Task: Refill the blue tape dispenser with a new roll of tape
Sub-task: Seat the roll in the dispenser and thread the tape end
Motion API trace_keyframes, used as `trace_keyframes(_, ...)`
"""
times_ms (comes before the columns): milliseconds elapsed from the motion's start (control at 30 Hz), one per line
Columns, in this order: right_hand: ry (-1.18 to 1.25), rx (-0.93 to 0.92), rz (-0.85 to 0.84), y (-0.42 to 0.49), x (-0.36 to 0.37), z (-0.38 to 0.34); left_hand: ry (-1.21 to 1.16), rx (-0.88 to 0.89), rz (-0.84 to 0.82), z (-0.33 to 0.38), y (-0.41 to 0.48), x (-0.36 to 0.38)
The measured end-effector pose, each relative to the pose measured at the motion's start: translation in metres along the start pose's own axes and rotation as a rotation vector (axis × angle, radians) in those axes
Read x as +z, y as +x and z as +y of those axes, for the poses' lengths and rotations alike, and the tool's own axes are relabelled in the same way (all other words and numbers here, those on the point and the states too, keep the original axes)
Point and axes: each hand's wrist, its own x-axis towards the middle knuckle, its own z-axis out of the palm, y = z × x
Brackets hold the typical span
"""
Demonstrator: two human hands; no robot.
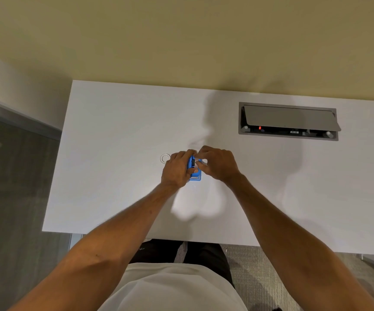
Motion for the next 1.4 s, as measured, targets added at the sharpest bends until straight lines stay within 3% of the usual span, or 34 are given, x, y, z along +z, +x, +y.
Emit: trace_keyframes(1400, 0.143, 0.027, 0.008, -0.0005, 0.0035, 0.0021, -0.021, 0.007, 0.012, 0.0008, -0.0017, 0.0013)
